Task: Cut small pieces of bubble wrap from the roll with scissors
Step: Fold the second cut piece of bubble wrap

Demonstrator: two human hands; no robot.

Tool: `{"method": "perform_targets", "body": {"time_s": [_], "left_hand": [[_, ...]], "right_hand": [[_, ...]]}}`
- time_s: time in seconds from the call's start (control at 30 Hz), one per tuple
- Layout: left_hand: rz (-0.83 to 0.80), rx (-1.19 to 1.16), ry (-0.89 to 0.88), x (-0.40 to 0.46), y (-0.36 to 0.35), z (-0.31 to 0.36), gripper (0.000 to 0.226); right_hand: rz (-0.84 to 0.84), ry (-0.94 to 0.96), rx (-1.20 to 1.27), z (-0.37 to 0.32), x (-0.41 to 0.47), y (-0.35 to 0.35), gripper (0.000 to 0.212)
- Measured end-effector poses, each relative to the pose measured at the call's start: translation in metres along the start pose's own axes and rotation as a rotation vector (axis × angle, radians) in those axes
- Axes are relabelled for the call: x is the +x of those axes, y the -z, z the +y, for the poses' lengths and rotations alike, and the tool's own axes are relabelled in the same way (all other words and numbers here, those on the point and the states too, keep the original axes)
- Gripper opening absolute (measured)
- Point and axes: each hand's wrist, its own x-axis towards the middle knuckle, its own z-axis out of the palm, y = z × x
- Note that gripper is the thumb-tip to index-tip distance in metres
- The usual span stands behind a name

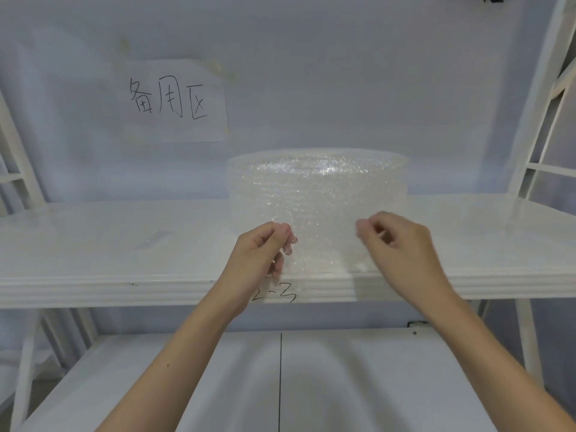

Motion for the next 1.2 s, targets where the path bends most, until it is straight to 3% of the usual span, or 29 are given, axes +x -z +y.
{"method": "perform_targets", "body": {"time_s": [0.13,0.33,0.47,0.7,0.87,1.07,1.2], "left_hand": [[0.016,-0.001,-0.017,-0.001,0.005,0.001,0.033],[0.046,-0.038,-0.013,-0.006,0.021,0.002,0.029],[0.108,-0.025,-0.064,-0.007,0.037,0.003,0.012],[0.093,0.011,-0.185,-0.014,0.057,0.004,0.024],[0.053,0.023,-0.146,-0.019,0.068,-0.006,0.015],[0.028,0.025,-0.140,-0.021,0.071,-0.014,0.021],[0.036,0.038,-0.146,-0.022,0.069,-0.015,0.023]], "right_hand": [[-0.329,-0.089,0.342,-0.038,-0.010,-0.031,0.016],[-0.482,-0.170,0.409,-0.046,-0.007,-0.063,0.009],[-0.511,-0.253,0.530,-0.050,-0.005,-0.073,0.009],[-0.539,-0.404,0.739,-0.062,0.001,-0.090,0.019],[-0.499,-0.512,0.989,-0.064,0.004,-0.097,0.015],[-0.425,-0.530,1.070,-0.069,0.004,-0.102,0.013],[-0.371,-0.445,1.030,-0.072,0.002,-0.103,0.013]]}}
